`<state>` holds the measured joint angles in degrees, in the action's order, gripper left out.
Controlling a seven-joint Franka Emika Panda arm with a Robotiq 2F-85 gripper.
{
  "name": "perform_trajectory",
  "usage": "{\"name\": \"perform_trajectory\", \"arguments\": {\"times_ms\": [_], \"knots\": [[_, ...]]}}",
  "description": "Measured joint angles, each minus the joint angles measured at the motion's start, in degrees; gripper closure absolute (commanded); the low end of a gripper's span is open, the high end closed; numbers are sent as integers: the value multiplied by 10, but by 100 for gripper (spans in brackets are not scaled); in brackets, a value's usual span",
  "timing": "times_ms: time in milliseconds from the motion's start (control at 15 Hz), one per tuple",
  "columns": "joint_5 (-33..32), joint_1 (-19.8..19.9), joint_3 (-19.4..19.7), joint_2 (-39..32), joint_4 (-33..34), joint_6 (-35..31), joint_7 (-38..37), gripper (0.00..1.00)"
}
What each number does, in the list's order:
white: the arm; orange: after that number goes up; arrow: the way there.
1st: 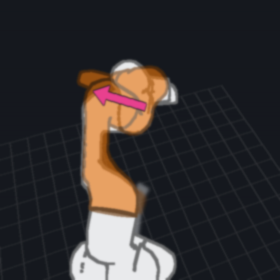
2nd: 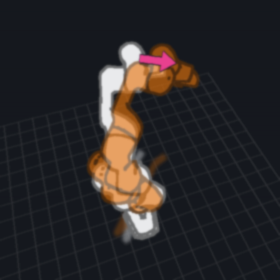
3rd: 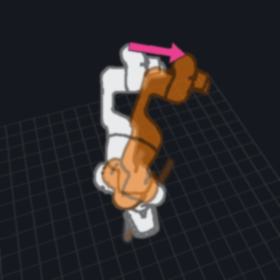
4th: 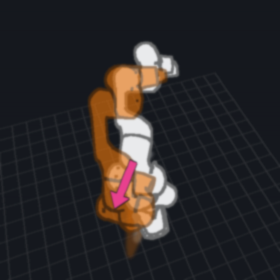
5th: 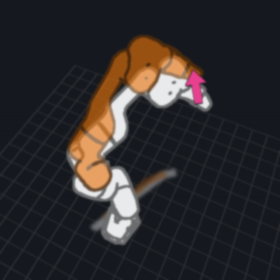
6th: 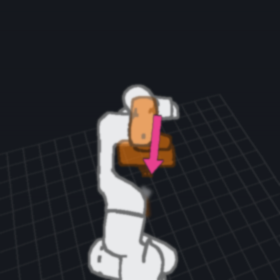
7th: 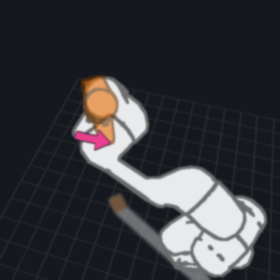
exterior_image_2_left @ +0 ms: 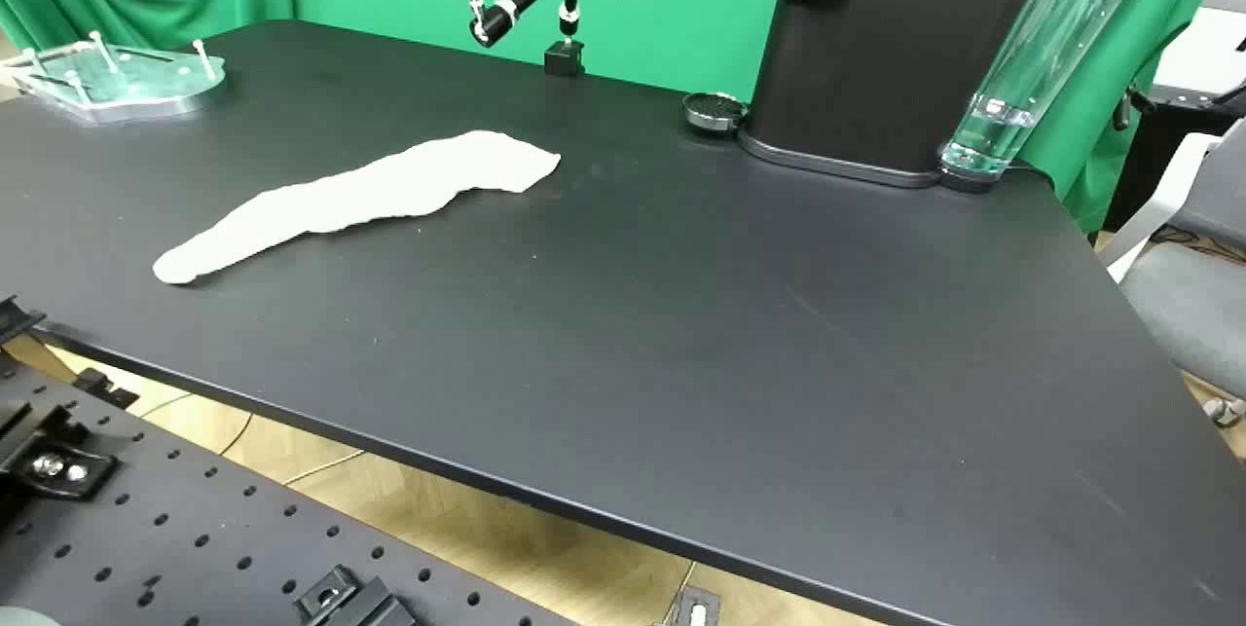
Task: Hang the white cloth on the black stand
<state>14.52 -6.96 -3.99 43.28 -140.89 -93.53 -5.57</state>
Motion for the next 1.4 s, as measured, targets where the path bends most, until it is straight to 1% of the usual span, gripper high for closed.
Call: {"name": "perform_trajectory", "arguments": {"times_ms": [933,1067,1133,1400], "knots": [[-1,4,-3,0,0,-4,1,0],[-9,14,-7,-4,-3,-27,4,0],[-19,21,-9,-9,-4,-49,8,0],[-86,38,-15,-49,-17,-164,37,0]]}}
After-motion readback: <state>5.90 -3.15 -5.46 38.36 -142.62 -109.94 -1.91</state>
